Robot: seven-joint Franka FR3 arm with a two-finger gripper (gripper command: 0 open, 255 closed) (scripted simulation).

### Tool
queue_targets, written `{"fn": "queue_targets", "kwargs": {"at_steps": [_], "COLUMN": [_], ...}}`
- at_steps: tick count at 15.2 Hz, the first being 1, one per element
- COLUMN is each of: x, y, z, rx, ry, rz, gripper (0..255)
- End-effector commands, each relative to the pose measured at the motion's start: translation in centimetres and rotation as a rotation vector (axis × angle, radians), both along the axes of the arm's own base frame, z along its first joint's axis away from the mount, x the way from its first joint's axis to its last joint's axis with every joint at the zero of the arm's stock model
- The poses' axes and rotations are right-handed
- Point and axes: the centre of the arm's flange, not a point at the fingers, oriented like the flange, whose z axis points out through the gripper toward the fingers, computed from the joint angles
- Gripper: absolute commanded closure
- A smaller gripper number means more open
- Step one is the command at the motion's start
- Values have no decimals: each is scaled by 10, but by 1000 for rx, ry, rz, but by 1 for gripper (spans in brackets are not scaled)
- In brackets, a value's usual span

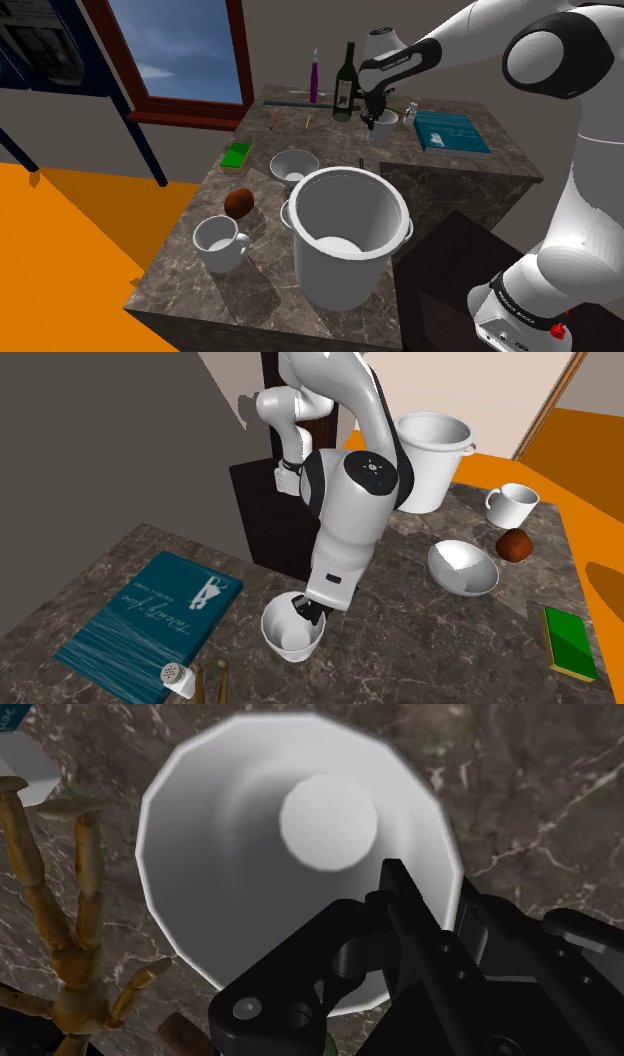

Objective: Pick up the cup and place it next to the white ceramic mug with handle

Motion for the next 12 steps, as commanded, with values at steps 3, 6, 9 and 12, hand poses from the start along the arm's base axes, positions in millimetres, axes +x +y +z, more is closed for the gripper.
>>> {"fn": "queue_targets", "kwargs": {"at_steps": [3,6,9,12], "x": [0,0,0,0], "y": [0,0,0,0], "z": [0,10,26,42], "rx": [0,0,0,0], "ry": [1,0,1,1], "rz": [0,0,0,0], "gripper": [255,255,255,255]}}
